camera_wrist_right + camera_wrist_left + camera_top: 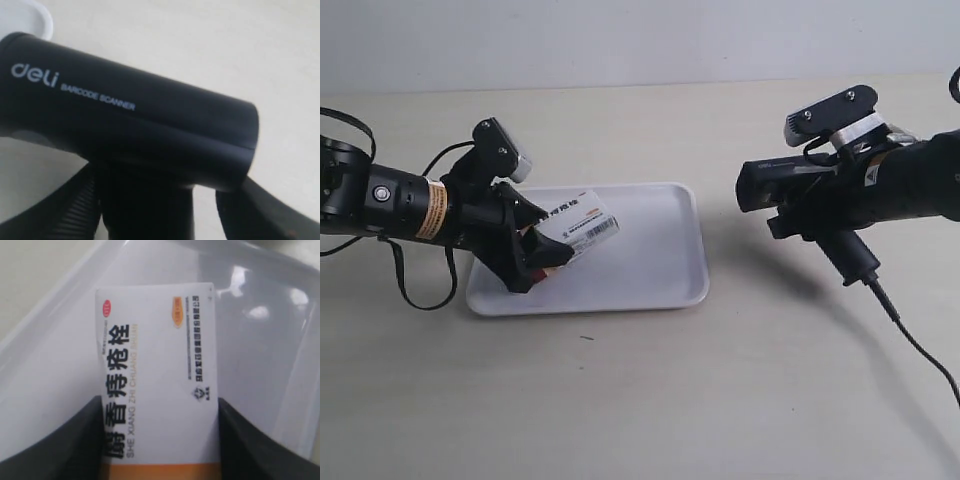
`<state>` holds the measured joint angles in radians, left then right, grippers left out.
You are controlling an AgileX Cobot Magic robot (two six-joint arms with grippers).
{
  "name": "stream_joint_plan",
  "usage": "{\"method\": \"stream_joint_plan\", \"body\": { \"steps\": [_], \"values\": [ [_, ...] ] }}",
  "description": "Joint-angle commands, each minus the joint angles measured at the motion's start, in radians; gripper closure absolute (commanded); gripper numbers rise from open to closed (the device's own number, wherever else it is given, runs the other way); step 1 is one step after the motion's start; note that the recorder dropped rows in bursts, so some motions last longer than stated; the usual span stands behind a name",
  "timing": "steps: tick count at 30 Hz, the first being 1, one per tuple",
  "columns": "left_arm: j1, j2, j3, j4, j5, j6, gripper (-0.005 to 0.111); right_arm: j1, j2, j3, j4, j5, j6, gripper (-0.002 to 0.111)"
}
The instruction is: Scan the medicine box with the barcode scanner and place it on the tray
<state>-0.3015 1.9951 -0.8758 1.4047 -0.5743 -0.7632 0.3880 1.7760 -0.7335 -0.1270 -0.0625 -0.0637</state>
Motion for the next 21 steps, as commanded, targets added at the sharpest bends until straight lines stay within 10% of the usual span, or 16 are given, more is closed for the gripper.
{"method": "stream_joint_plan", "body": {
  "steps": [1,6,12,17,21],
  "values": [
    [-0.005,0.021,-0.010,-0.037,0.014,0.037,0.107,-0.004,0.051,-0.015,0.003,-0.062,0.017,0.108],
    [-0.005,0.023,-0.010,-0.037,0.017,0.050,0.103,-0.004,0.080,-0.015,0.014,-0.067,0.017,0.108],
    [-0.005,0.023,-0.010,-0.029,0.020,0.063,0.054,-0.004,0.087,-0.015,0.021,-0.090,0.017,0.103],
    [-0.005,0.023,-0.010,-0.002,0.020,0.054,0.002,-0.004,0.102,-0.015,0.021,-0.091,0.017,0.076],
    [-0.005,0.023,-0.010,0.020,0.020,0.042,0.002,-0.004,0.120,-0.015,0.021,-0.093,0.017,0.056]
  ]
}}
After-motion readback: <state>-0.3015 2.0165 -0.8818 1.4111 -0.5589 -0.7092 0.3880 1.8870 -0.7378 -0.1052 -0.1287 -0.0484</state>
